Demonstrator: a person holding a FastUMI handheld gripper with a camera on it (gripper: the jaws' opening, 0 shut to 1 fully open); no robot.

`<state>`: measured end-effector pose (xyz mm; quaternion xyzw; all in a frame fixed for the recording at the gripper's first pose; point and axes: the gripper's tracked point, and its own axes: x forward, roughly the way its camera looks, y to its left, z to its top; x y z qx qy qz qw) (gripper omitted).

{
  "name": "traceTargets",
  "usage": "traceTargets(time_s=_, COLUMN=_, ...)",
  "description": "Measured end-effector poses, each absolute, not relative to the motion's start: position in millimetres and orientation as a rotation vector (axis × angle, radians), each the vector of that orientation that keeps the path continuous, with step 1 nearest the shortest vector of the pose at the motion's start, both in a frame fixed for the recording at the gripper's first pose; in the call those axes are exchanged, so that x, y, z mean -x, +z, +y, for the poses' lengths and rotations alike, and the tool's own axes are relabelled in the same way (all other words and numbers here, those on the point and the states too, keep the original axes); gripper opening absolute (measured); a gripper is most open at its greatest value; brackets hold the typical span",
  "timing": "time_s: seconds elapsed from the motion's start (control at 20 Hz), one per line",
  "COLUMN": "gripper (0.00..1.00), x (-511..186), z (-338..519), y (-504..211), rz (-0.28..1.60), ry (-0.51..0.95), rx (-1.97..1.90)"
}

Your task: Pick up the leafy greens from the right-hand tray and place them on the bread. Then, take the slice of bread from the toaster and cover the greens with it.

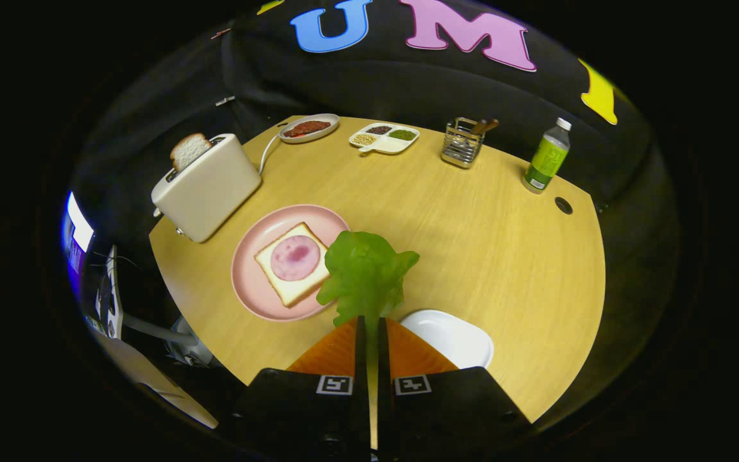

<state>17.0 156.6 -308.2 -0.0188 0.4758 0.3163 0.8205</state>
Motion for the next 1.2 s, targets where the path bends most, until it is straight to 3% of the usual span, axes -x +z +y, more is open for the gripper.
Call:
traceTargets(time_s=0.35, gripper=0.09, x=-18.2, z=249.5, y=-313.2, rz=1.042, ry=0.792, rx=0.049)
traceTargets(time_s=0.65, gripper=0.09, x=-21.5, z=280.0, y=-331.4, rz=1.08, ry=0.798, rx=0.068)
traceTargets(time_s=0.75, gripper=0.19, x=-25.3, z=280.0, y=-338.1, rz=1.091, ry=0.781, rx=0.075)
traceTargets(time_s=0.85, gripper=0.4, x=-30.0, z=277.3, y=-343.0, rz=1.088, ry=0.758, rx=0.087)
traceTargets(time_s=0.9, gripper=0.63, x=-30.0, z=279.6, y=-343.6, rz=1.083, ry=0.76, rx=0.086)
traceTargets(time_s=1.0, gripper=0.96, x=-30.2, z=278.7, y=-340.9, rz=1.07, ry=0.762, rx=0.094)
traceTargets(time_s=1.2, gripper=0.99, x=-31.6, z=275.1, y=-329.5, rz=1.047, ry=0.746, rx=0.092)
